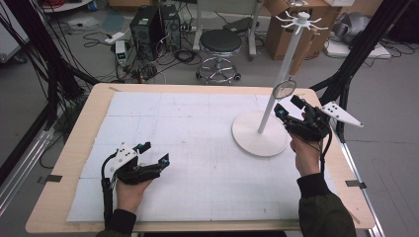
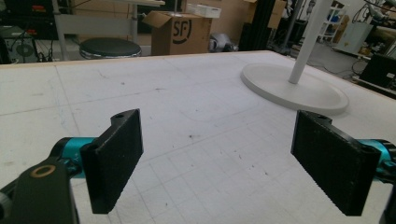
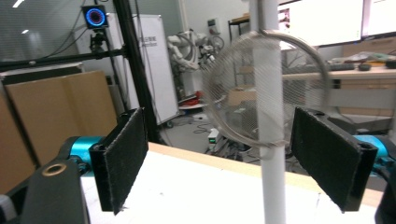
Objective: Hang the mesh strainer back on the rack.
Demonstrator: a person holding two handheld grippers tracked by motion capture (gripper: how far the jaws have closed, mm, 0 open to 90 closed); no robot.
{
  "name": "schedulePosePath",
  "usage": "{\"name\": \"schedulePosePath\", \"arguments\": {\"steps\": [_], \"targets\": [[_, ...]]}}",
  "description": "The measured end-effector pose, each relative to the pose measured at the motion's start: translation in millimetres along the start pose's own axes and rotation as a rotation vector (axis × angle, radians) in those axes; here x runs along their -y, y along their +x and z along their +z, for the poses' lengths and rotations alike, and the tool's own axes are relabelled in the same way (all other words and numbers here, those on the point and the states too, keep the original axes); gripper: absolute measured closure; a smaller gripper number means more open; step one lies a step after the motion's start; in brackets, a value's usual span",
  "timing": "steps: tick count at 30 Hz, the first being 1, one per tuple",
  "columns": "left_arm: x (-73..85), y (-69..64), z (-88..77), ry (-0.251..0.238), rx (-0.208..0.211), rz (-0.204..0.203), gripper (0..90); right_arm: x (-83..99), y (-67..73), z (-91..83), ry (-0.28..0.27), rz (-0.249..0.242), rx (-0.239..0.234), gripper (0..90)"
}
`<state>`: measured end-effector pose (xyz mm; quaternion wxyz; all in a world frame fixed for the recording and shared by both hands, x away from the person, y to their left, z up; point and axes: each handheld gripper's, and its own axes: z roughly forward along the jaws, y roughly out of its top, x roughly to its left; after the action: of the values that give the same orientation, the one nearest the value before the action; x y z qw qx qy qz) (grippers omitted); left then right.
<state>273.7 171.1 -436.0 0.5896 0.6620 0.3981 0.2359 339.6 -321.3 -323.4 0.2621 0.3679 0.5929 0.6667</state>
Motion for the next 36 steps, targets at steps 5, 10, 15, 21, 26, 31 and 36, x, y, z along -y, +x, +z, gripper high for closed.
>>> {"name": "schedulePosePath", "arguments": {"steps": [5, 10, 15, 21, 26, 31, 36], "targets": [[0.0, -0.2, 0.6, -0.003, 0.002, 0.003, 17.3, 10.8, 1.2, -3.8, 0.02, 0.003, -0.007, 16.4], [-0.2, -0.2, 0.3, -0.005, 0.002, 0.004, 17.4, 20.4, 3.2, -6.5, 0.08, 0.009, -0.002, 14.8], [-0.1, -0.2, 0.6, -0.004, 0.003, 0.003, 17.4, 24.7, 13.3, -11.0, 0.106, -0.009, -0.032, 14.9], [-0.1, -0.3, 0.6, -0.003, 0.002, 0.004, 17.4, 40.9, 13.0, -17.1, 0.132, -0.006, -0.029, 15.1], [0.1, -0.6, 1.0, -0.003, 0.001, 0.001, 17.4, 55.1, 12.0, -22.1, 0.169, -0.012, -0.034, 15.1], [0.0, -0.9, 1.3, 0.002, 0.004, 0.006, 17.4, 70.9, 6.9, -24.6, 0.213, 0.031, -0.032, 15.1], [0.0, -1.2, 1.5, -0.001, 0.007, 0.004, 17.4, 81.6, 7.2, -29.7, 0.24, 0.009, -0.022, 15.1]]}}
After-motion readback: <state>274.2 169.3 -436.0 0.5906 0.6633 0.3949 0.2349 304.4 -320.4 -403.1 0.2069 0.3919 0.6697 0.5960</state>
